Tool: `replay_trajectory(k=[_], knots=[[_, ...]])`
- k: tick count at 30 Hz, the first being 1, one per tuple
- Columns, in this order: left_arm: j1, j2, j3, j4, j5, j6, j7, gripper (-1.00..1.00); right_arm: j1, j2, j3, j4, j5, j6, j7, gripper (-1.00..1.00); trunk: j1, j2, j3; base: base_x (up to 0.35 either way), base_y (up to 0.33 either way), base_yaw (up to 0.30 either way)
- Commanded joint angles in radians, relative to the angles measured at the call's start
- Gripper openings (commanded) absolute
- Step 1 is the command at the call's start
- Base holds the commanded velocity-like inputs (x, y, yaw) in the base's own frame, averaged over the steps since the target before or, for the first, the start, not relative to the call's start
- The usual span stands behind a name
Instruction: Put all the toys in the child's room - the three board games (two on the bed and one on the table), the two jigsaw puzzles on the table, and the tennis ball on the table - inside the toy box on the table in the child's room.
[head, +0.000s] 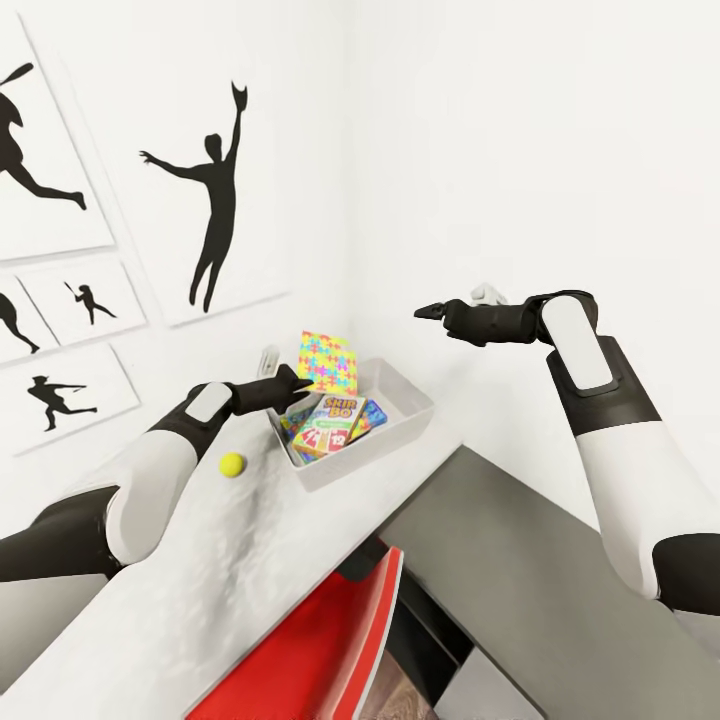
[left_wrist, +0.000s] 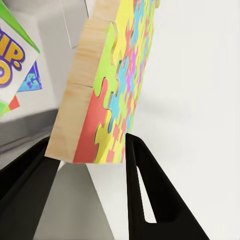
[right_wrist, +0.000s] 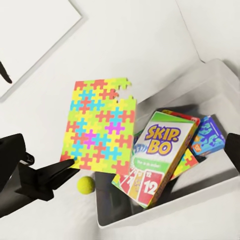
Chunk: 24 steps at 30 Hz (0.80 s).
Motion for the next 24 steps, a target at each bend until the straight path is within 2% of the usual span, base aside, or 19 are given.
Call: replay_trajectory(k=[1,16,24], knots=[[-0.001,-0.001,0.007,0.0,-0.002,0.005,-0.001,-1.0,-0.001,-0.001,0.002,-0.001,-0.011,0.001,-0.01,1.0,0.001,-0.002,-0.004,0.0,0.0,0.0],[-0.001,0.006,0.008,-0.004,-0.001,0.004,-0.001,-1.0,-0.001,-0.001,0.002,-0.001,-0.01,0.001,-0.01,1.0,0.001,-0.002,-0.028,0.0,0.0,0.0],[-0.001,0.008,0.078,-0.016,0.0,0.003,-0.001,-1.0,-0.001,-0.001,0.002,-0.001,-0.01,0.0,-0.01,1.0,0.001,-0.002,-0.041,0.0,0.0,0.0]])
